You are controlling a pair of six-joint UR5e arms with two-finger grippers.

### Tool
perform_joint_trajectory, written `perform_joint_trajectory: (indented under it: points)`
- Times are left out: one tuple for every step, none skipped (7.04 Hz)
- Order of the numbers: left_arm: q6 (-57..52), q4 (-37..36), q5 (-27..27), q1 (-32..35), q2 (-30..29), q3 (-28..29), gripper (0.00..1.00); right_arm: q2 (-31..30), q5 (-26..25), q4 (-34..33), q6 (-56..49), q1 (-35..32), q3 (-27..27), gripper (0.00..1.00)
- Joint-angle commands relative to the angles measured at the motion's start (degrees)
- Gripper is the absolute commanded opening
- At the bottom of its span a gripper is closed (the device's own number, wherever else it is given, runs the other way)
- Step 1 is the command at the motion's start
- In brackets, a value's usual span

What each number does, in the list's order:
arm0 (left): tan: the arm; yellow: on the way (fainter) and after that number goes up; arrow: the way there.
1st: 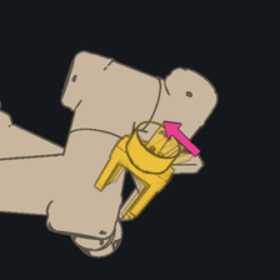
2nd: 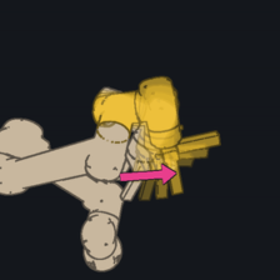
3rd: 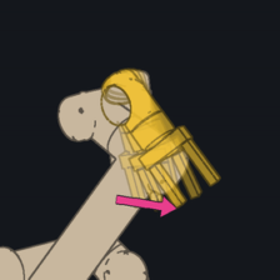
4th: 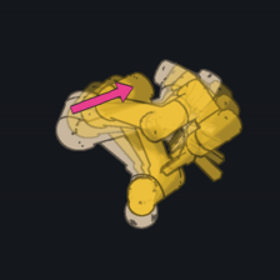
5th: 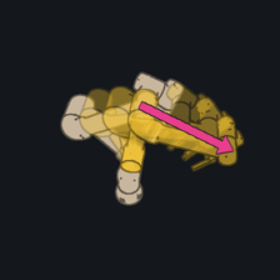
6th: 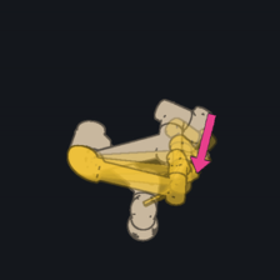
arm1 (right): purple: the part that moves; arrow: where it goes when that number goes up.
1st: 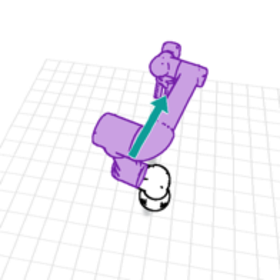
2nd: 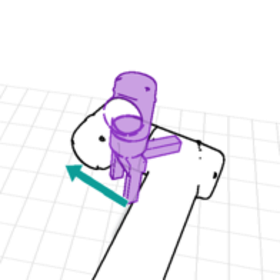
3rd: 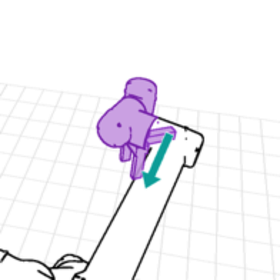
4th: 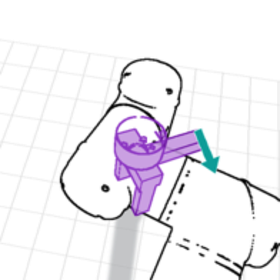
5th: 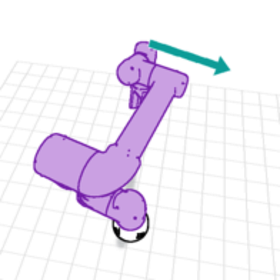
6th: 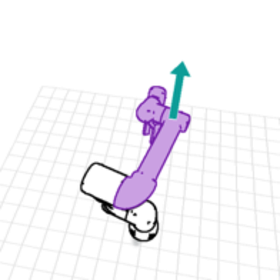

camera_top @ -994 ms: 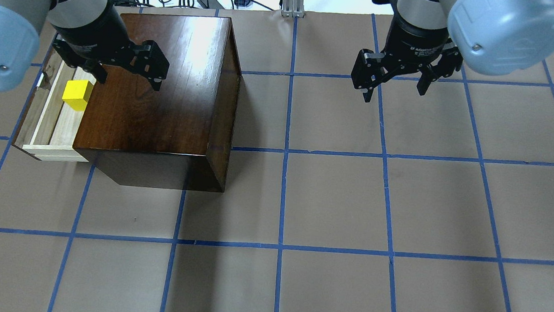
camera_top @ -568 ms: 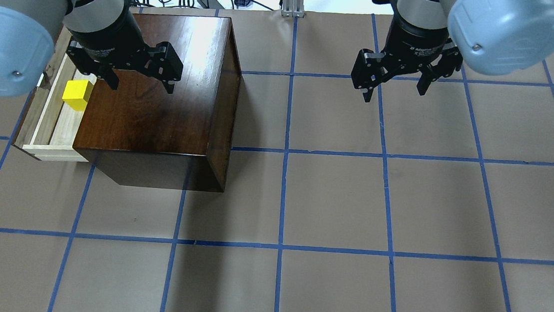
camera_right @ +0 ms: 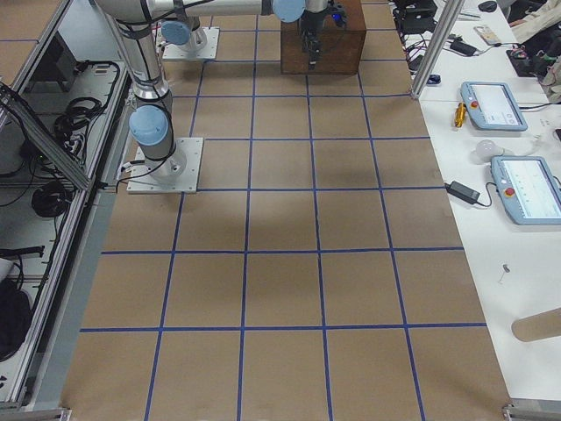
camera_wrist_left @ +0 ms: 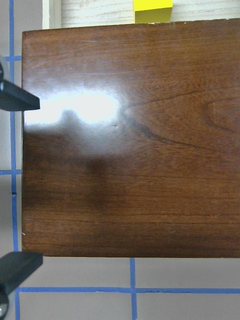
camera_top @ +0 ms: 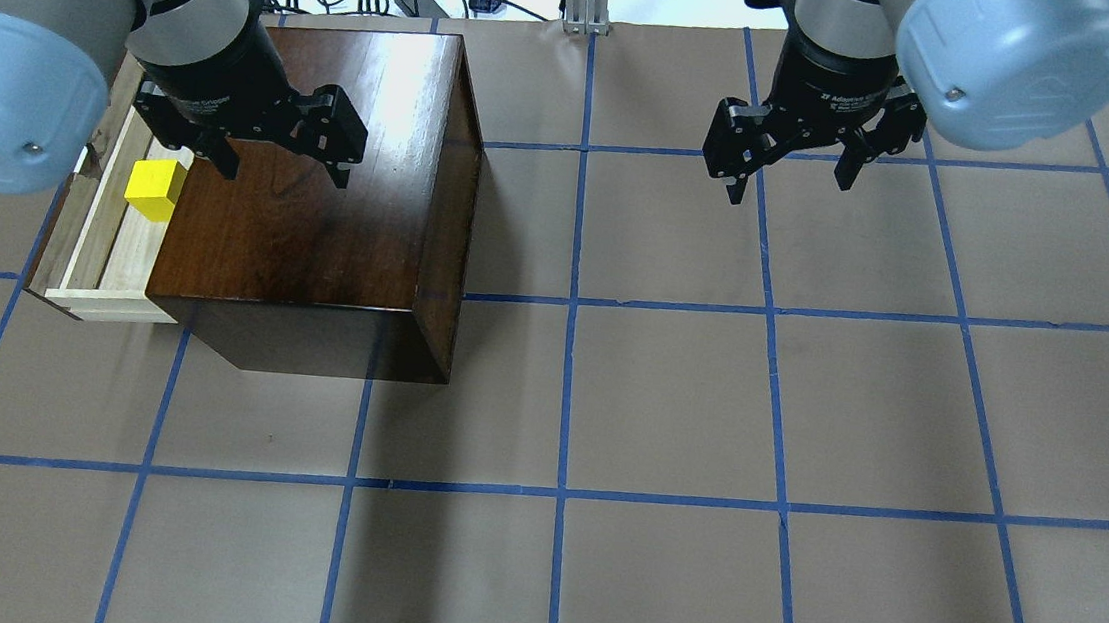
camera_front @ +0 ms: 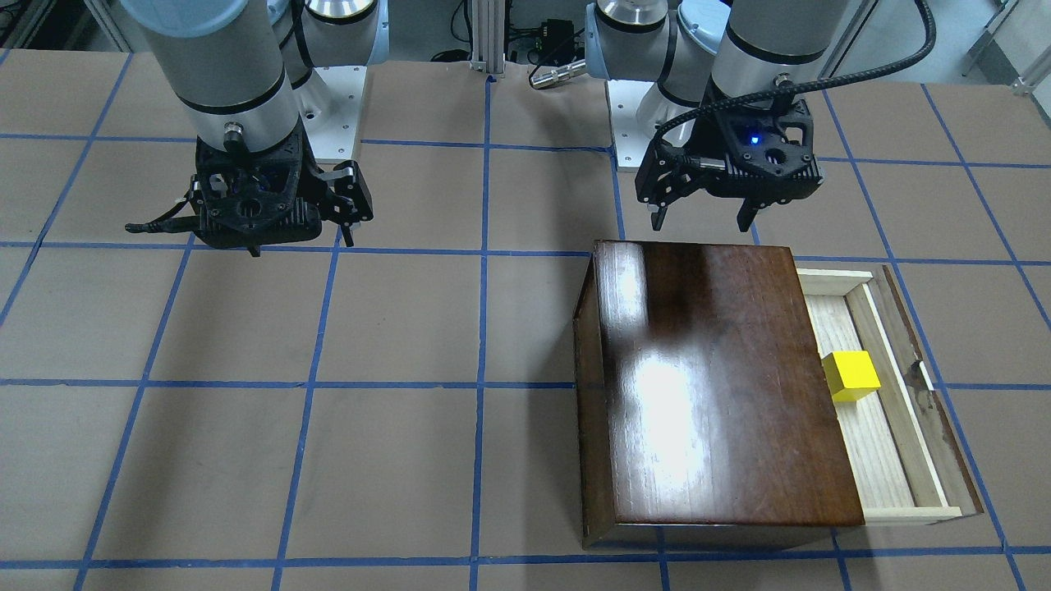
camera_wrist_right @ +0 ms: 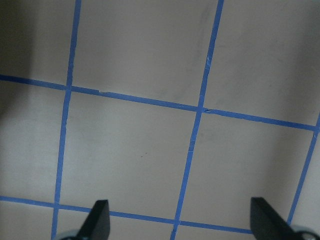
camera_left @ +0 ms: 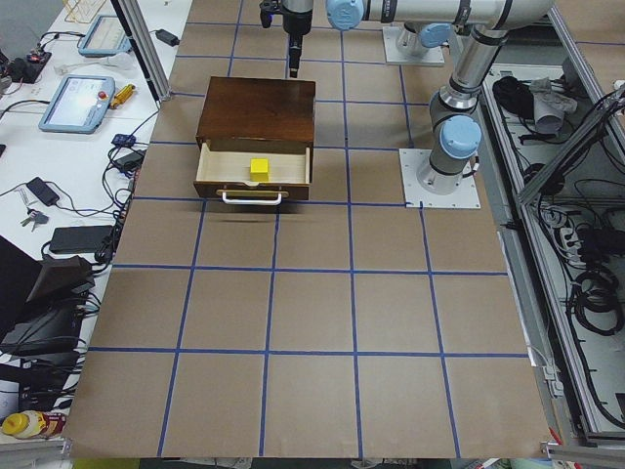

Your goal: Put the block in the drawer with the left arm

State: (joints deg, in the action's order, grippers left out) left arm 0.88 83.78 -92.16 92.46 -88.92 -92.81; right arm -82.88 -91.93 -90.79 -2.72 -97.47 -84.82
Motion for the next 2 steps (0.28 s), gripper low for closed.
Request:
perform_joint_trajectory:
  points:
    - [-0.2,0.0,0.0,-0.1,0.0,0.0,1.00,0.0,0.0,0.0,0.0,0.0,0.0,1.00]
    - [-0.2,0.0,0.1,-0.1,0.0,0.0,1.00,0.0,0.0,0.0,0.1,0.0,0.0,1.00]
